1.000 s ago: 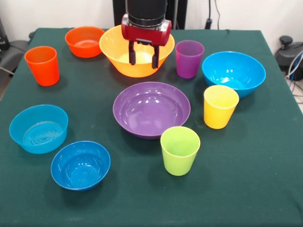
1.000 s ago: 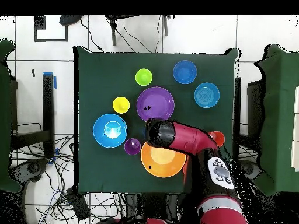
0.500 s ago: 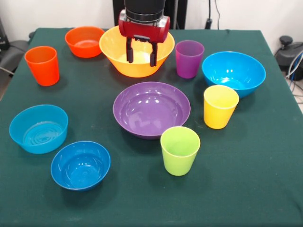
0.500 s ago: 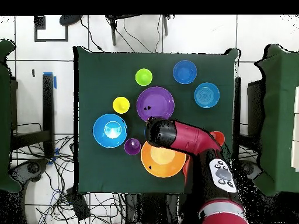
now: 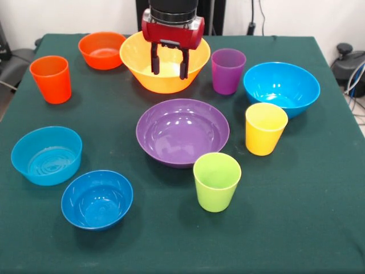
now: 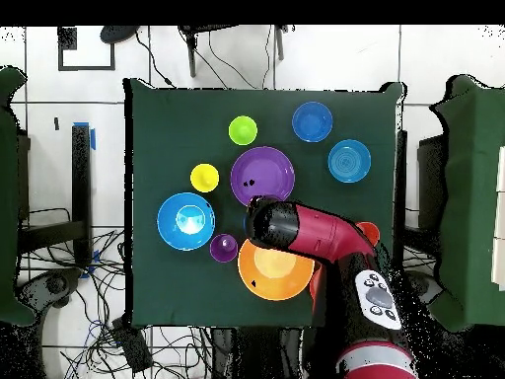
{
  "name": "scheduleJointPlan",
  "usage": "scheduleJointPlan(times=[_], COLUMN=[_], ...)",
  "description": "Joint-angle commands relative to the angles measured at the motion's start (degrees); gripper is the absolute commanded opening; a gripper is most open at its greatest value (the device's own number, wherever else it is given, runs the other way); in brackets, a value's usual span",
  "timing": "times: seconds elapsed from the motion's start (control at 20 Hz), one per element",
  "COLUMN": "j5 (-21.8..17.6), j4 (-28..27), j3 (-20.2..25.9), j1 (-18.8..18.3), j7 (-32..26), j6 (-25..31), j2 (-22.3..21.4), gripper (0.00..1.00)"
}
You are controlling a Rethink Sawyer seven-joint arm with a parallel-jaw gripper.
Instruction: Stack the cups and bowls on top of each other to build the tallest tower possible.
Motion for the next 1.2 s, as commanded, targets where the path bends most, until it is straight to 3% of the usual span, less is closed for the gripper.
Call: scheduleJointPlan(times=[0.05, 1.2], j5=[-3.23, -2.47], j4=[-0.27, 1.63], j3=[3.87, 1.22], j1=[0.94, 3.51], j7=[3.26, 7.17], j6=[-1.77, -4.25], j2=[1.49, 1.14], gripper=[1.0, 1.0])
